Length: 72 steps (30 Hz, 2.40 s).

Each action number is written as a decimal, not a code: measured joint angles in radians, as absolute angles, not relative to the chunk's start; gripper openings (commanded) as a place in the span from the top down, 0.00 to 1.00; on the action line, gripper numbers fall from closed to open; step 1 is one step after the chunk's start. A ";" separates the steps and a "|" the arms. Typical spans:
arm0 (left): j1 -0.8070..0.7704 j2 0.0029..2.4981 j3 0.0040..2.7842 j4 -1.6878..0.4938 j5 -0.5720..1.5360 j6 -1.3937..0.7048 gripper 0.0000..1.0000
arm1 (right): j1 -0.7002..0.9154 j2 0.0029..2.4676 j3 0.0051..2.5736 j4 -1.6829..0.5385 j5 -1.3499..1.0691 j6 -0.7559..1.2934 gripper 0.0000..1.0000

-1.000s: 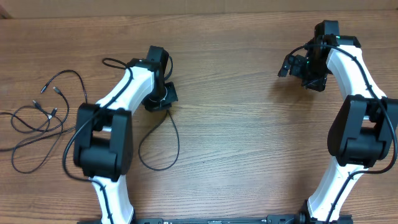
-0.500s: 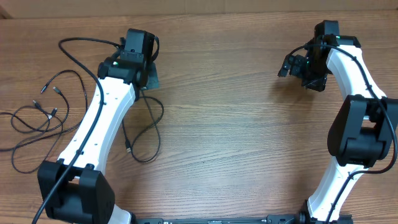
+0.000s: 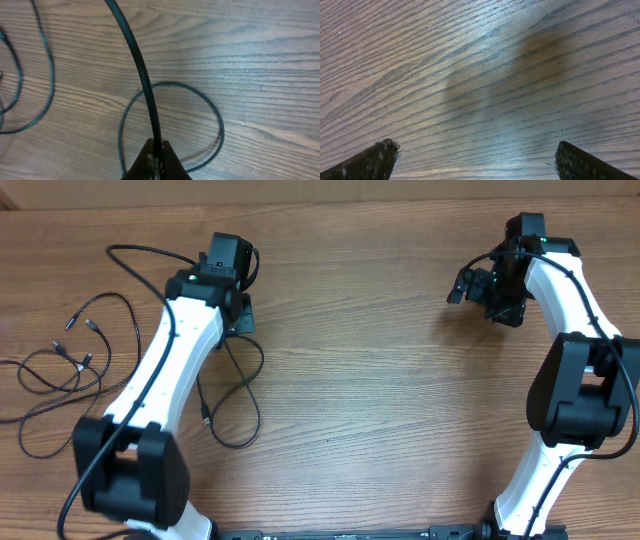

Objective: Untangle cables

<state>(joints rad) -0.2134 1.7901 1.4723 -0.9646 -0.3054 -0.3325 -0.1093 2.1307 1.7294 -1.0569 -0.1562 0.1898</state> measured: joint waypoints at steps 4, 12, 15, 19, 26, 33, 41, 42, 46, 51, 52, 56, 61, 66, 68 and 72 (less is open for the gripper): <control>-0.213 1.863 1.472 -0.932 -0.299 -0.331 0.96 | -0.109 2.131 1.729 -1.056 -0.156 0.190 0.00; -0.213 1.954 1.472 -0.883 -0.290 -0.329 0.91 | -0.109 2.131 1.729 -1.057 -0.156 0.190 0.00; -0.213 1.963 1.472 -0.883 -0.287 -0.318 0.56 | -0.109 2.131 1.729 -1.056 -0.156 0.190 0.00; -0.213 1.964 1.472 -0.884 -0.261 -0.292 0.34 | -0.109 2.131 1.729 -1.057 -0.156 0.190 0.00; -0.213 1.964 1.472 -0.945 -0.141 -0.204 0.25 | -0.109 2.131 1.729 -1.057 -0.156 0.190 0.00; -0.213 1.964 1.470 -1.024 -0.041 -0.160 0.25 | -0.109 2.131 1.729 -1.057 -0.156 0.190 0.00; -0.219 1.964 1.348 -0.916 -0.006 -0.154 0.16 | -0.109 2.131 1.729 -1.056 -0.156 0.190 0.00; -0.221 1.964 1.330 -0.894 -0.007 -0.154 0.16 | -0.109 2.131 1.729 -1.057 -0.157 0.190 0.00; -0.234 1.964 1.263 -0.805 -0.005 -0.162 0.16 | -0.109 2.131 1.729 -1.057 -0.156 0.190 0.00; -0.255 1.956 1.244 -0.769 -0.020 -0.166 0.38 | -0.109 2.131 1.729 -1.057 -0.156 0.190 0.00; -0.259 1.956 1.243 -0.769 -0.023 -0.165 0.51 | -0.109 2.131 1.729 -1.057 -0.156 0.190 0.00; -0.269 1.955 1.242 -0.774 -0.022 -0.154 0.60 | -0.109 2.131 1.729 -1.057 -0.156 0.190 0.00; -0.269 1.955 1.242 -0.777 -0.022 -0.154 0.60 | -0.109 2.131 1.729 -1.057 -0.156 0.190 0.00; -0.269 1.954 1.242 -0.784 -0.010 -0.155 0.40 | -0.109 2.131 1.729 -1.056 -0.156 0.190 0.00; -0.269 1.954 1.242 -0.796 -0.011 -0.154 0.42 | -0.109 2.131 1.729 -1.057 -0.156 0.190 0.00; -0.269 1.954 1.242 -0.842 -0.011 -0.154 0.55 | -0.109 2.131 1.729 -1.057 -0.156 0.190 0.00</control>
